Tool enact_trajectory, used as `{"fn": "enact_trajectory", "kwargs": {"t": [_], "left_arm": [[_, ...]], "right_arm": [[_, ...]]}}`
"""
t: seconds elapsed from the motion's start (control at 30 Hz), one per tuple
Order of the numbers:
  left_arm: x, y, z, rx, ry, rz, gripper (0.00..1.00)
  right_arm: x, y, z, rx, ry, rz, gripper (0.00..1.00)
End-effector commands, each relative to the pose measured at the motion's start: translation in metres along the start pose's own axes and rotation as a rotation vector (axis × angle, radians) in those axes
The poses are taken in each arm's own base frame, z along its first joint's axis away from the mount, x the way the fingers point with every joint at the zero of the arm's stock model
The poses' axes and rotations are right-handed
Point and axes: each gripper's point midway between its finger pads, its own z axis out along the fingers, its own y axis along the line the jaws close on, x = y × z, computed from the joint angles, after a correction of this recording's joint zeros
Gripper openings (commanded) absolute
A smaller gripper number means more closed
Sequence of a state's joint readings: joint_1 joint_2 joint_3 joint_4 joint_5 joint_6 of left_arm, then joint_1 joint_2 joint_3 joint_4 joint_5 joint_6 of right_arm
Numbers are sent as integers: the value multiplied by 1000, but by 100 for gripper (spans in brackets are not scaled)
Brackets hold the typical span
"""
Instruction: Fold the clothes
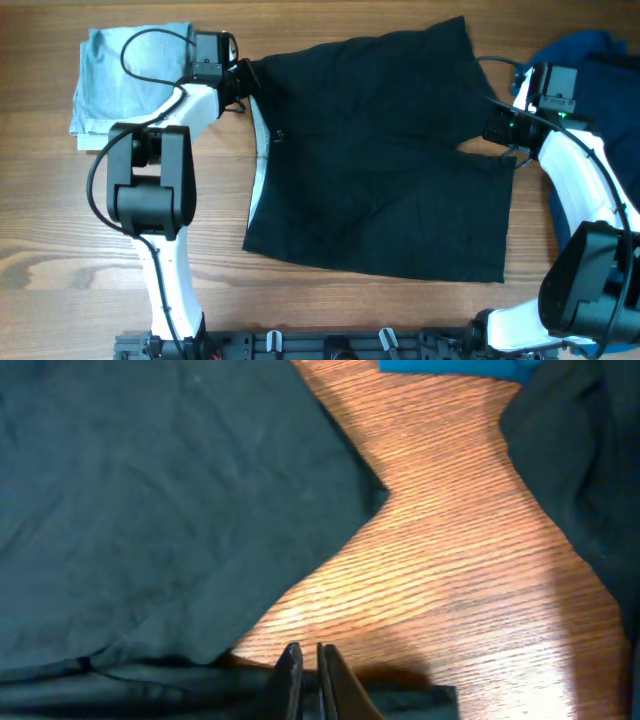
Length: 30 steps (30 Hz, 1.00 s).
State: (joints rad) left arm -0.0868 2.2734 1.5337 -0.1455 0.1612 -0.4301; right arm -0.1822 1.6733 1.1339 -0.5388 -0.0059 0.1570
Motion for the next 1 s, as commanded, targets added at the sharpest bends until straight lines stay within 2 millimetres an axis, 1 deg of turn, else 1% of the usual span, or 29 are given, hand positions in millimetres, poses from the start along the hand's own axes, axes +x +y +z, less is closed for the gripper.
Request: {"fn": "enact_trajectory", "kwargs": {"t": [0.0,0.1,0.13,0.17,0.23,0.3,0.33,0.4,0.47,0.5,0.53,0.57,0.6,0.63,0.67,0.7,0.77,0.8,0.87,0.93,0.97], "left_arm": [[-3,61,11,-114,-2,-36,4],[-22,71,6,-113,-36,-57,4],[-31,70,3,-90,-46,-64,4],[-36,68,2,-71,-50,-66,4],[-46,56,-4,-18,-54,-63,4],[-56,42,-13,22,-61,-57,4],[-63,34,-22,34,-64,-53,4],[-69,25,-39,32,-57,-52,4],[-71,16,-61,22,-33,-56,4],[-69,13,-76,13,-12,-62,4],[-66,13,-84,6,5,-67,4],[-61,13,-93,-6,32,-74,8],[-51,12,-102,-14,76,-85,17],[-41,11,-106,-8,118,-95,22],[-31,8,-108,7,164,-107,25],[-22,5,-109,28,208,-119,26],[-4,4,-107,46,283,-141,27],[10,3,-100,62,337,-133,27],[19,-2,-93,101,374,-117,30],[27,-5,-87,129,404,-124,32],[29,-5,-86,131,411,-126,33]], "right_arm": [[-2,-7,2,22,-6,18,9],[-4,-7,3,22,-12,12,9],[-6,-7,5,21,-19,12,9],[-6,-7,6,21,-20,12,9],[-8,-7,11,20,-22,12,9],[-7,-7,16,20,-19,14,9],[-6,-7,17,20,-16,14,9],[-5,-7,18,22,-10,14,9],[-5,-8,17,23,-10,10,9],[-6,-9,17,23,-14,13,15],[-8,-11,17,24,-20,18,18],[-9,-13,17,26,-25,24,20],[-12,-19,17,27,-34,38,28],[-15,-23,17,16,-42,52,34],[-18,-26,16,-5,-50,68,36],[-20,-28,16,-38,-56,86,35],[-24,-29,14,-115,-63,110,39],[-27,-34,11,-178,-73,118,43],[-28,-49,11,-161,-81,137,44],[-27,-59,11,-150,-81,154,45],[-26,-60,11,-158,-77,157,45]]}}
